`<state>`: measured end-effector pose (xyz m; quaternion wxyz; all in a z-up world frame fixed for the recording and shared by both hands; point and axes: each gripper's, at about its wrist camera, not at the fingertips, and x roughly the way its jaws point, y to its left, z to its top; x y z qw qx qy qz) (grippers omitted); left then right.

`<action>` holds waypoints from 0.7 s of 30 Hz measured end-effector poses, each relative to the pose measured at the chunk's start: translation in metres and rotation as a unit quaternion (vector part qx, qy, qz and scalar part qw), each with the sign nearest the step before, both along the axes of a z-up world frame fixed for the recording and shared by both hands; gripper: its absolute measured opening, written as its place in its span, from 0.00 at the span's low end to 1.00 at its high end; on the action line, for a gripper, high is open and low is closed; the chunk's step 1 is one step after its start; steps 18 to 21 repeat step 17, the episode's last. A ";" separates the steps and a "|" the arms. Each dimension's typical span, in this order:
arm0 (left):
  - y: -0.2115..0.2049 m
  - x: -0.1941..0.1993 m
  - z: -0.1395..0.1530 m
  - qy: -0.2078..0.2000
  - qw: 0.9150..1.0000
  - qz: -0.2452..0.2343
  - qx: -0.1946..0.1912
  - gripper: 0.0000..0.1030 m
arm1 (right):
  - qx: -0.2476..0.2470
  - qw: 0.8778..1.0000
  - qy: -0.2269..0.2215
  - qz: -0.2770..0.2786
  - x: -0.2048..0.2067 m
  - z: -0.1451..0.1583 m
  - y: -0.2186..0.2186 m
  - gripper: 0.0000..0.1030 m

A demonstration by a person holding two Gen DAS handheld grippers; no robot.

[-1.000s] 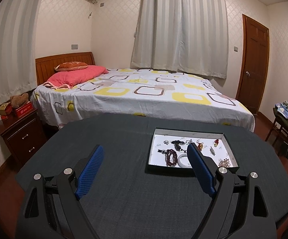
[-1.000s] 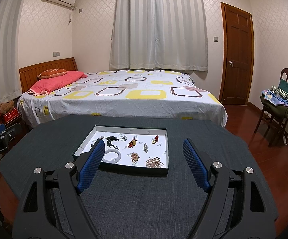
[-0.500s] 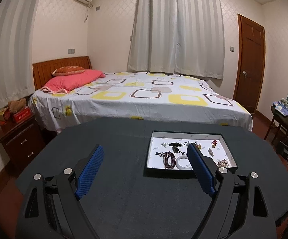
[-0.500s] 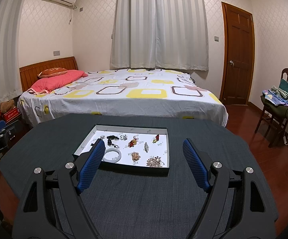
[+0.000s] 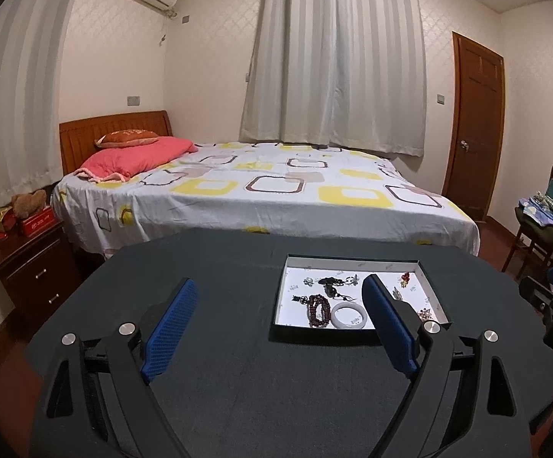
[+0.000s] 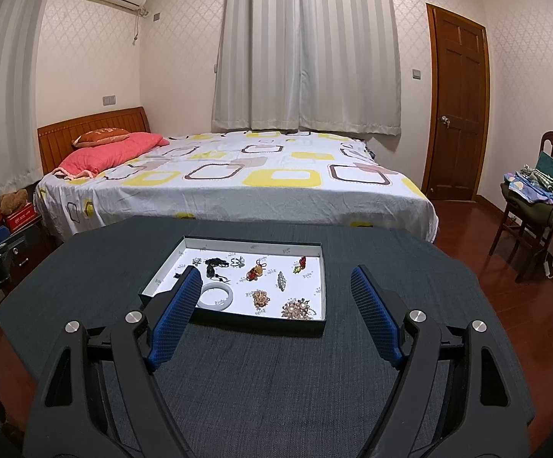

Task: Organize jewelry

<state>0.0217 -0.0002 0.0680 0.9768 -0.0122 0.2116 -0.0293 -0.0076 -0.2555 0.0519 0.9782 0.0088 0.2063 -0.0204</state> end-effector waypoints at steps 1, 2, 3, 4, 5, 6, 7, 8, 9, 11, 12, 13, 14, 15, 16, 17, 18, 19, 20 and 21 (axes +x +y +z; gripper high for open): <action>0.001 0.000 0.000 -0.001 1.000 0.002 -0.004 0.83 | 0.000 1.000 0.000 0.000 0.000 0.000 0.000 0.76; 0.001 -0.001 0.000 -0.002 1.000 0.002 -0.006 0.83 | 0.000 1.000 0.001 0.000 0.000 0.000 0.000 0.76; 0.002 -0.001 0.000 -0.003 1.000 0.004 -0.006 0.83 | 0.000 1.000 0.001 0.000 0.000 0.000 0.000 0.76; 0.002 -0.002 0.001 -0.004 1.000 0.007 -0.006 0.83 | 0.000 1.000 0.001 0.001 0.000 0.000 0.000 0.76; 0.002 -0.002 0.001 -0.004 1.000 0.007 -0.006 0.83 | 0.000 1.000 0.001 0.000 0.000 0.000 0.000 0.76; 0.003 -0.002 0.001 -0.004 1.000 0.006 -0.007 0.83 | 0.000 1.000 0.001 0.001 0.001 -0.001 0.002 0.76; 0.003 -0.001 0.000 -0.002 1.000 0.005 -0.010 0.83 | 0.000 1.000 0.001 0.001 0.001 -0.001 0.001 0.76; 0.004 0.000 0.000 -0.001 1.000 0.005 -0.011 0.83 | 0.000 1.000 0.001 0.000 0.001 0.000 0.002 0.76; 0.004 -0.001 0.000 -0.002 1.000 0.005 -0.012 0.83 | 0.000 1.000 0.001 0.000 0.001 0.000 0.002 0.76; 0.004 0.000 0.000 -0.002 1.000 0.008 -0.014 0.83 | 0.000 1.000 0.000 0.000 0.002 -0.001 0.003 0.76; 0.005 0.000 0.000 -0.001 1.000 0.007 -0.015 0.83 | 0.000 1.000 0.000 0.000 0.002 -0.003 0.005 0.76; 0.005 0.001 -0.001 0.002 1.000 0.007 -0.015 0.83 | 0.000 1.000 0.000 0.000 0.002 -0.004 0.006 0.76; 0.006 0.002 -0.001 0.004 1.000 0.008 -0.016 0.83 | 0.000 1.000 0.000 0.000 0.002 -0.006 0.006 0.76; 0.006 0.002 -0.002 0.005 1.000 0.008 -0.017 0.83 | 0.000 1.000 0.000 0.000 0.002 -0.007 0.006 0.76; 0.007 0.003 -0.002 0.007 1.000 0.006 -0.020 0.83 | 0.000 1.000 -0.001 0.000 0.002 -0.007 0.007 0.77; 0.007 0.004 -0.003 0.010 1.000 0.006 -0.021 0.83 | 0.000 1.000 0.000 0.000 0.003 -0.006 0.006 0.76; 0.007 0.004 -0.003 0.010 1.000 0.006 -0.021 0.83 | 0.000 1.000 0.000 0.000 0.003 -0.006 0.006 0.76; 0.007 0.004 -0.003 0.010 1.000 0.006 -0.021 0.83 | 0.000 1.000 0.000 0.000 0.003 -0.006 0.006 0.76; 0.007 0.004 -0.003 0.010 1.000 0.006 -0.021 0.83 | 0.000 1.000 0.000 0.000 0.003 -0.006 0.006 0.76; 0.007 0.004 -0.003 0.010 1.000 0.006 -0.021 0.83 | 0.000 1.000 0.000 0.000 0.003 -0.006 0.006 0.76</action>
